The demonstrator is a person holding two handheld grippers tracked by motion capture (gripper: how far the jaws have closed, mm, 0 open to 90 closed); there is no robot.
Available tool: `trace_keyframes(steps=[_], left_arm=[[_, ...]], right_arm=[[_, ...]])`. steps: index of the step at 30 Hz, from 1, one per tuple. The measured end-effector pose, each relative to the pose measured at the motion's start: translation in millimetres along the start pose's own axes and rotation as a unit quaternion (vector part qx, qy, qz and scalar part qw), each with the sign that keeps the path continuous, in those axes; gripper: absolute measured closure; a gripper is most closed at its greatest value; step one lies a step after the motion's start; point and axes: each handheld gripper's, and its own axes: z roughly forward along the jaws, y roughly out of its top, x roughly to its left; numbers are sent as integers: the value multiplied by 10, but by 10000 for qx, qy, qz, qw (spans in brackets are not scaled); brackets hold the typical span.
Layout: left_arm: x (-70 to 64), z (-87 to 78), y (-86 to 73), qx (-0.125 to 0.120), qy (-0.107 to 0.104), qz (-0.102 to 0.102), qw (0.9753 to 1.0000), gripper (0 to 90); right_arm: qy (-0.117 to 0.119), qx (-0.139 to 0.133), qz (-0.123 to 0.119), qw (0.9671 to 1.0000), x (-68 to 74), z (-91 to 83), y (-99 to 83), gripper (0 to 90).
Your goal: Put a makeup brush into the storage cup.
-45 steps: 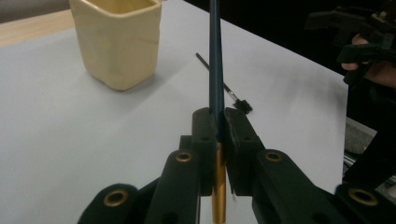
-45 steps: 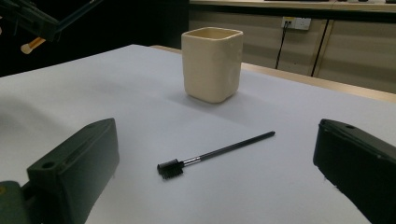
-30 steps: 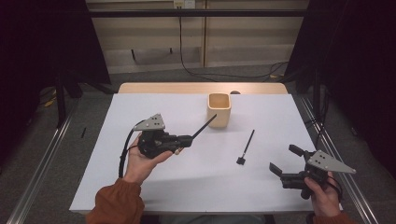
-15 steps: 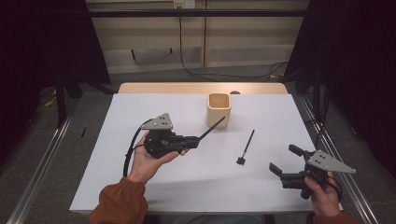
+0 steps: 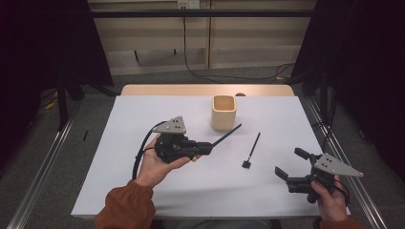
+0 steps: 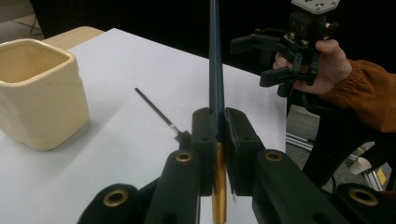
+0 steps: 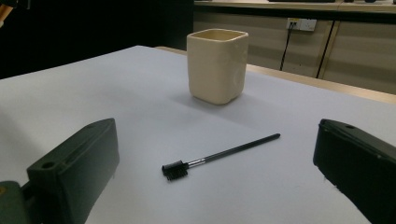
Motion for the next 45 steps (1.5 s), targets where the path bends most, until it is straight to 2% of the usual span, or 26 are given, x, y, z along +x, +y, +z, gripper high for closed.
trace_keyframes(steps=[2, 7, 8, 10, 12, 13, 15, 19, 21, 26, 27, 29, 32, 35, 36, 37, 40, 43, 45], left_arm=[[2, 12, 0, 27, -5, -5, 10000, 836], [10, 90, 18, 404, 50, 148, 9991, 836], [10, 90, 18, 404, 50, 148, 9991, 836], [19, 120, 35, 580, -29, 148, 9982, 836], [12, 167, 36, 831, -182, 121, 9963, 836], [12, 167, 36, 831, -182, 121, 9963, 835], [4, 194, 26, 1019, -188, 150, 9945, 836], [10, 219, 16, 1177, -189, 173, 9927, 835], [15, 244, 10, 1375, -182, 213, 9901, 836], [20, 268, 9, 1539, -187, 183, 9877, 836], [28, 275, 13, 1571, -230, 147, 9872, 836], [30, 277, 15, 1592, -242, 142, 9869, 836], [27, 292, 12, 1713, -239, 174, 9848, 836], [27, 316, -4, 1905, -212, 222, 9812, 836], [28, 321, -9, 1946, -140, 299, 9803, 836], [28, 329, -16, 2011, -96, 323, 9790, 836], [38, 355, -49, 2112, -74, 299, 9770, 836], [58, 367, -72, 2152, -73, 249, 9762, 836], [73, 382, -90, 2231, -80, 215, 9745, 836]], right_arm=[[8, -1, -2, 10000, 1, 0, 0, 0], [45, 33, -4, 10000, -1, 5, -6, 0], [45, 33, -4, 10000, -1, 5, -6, 0], [62, 41, -8, 10000, 2, 6, -7, 0], [130, 47, -37, 9999, 11, 13, -8, 0], [130, 47, -37, 9999, 11, 13, -8, 0], [231, 49, -49, 9997, 21, 13, -6, 0], [247, 46, -54, 9997, 22, 11, -7, 0], [268, 50, -60, 9996, 23, 13, -8, 0], [320, 79, -58, 9994, 27, 21, -8, 0], [419, 102, 50, 9991, 36, 25, -6, 0], [448, 102, 61, 9989, 39, 25, -5, 0], [663, 167, 63, 9976, 59, 33, -3, 0], [755, 206, 51, 9969, 69, 40, -2, 0], [784, 227, 50, 9966, 75, 44, -1, 0], [794, 232, 45, 9966, 78, 48, -2, 0], [809, 253, 49, 9964, 84, 56, -2, 0], [829, 284, 50, 9961, 90, 66, -3, 0], [808, 302, 68, 9962, 99, 77, -2, 1]])
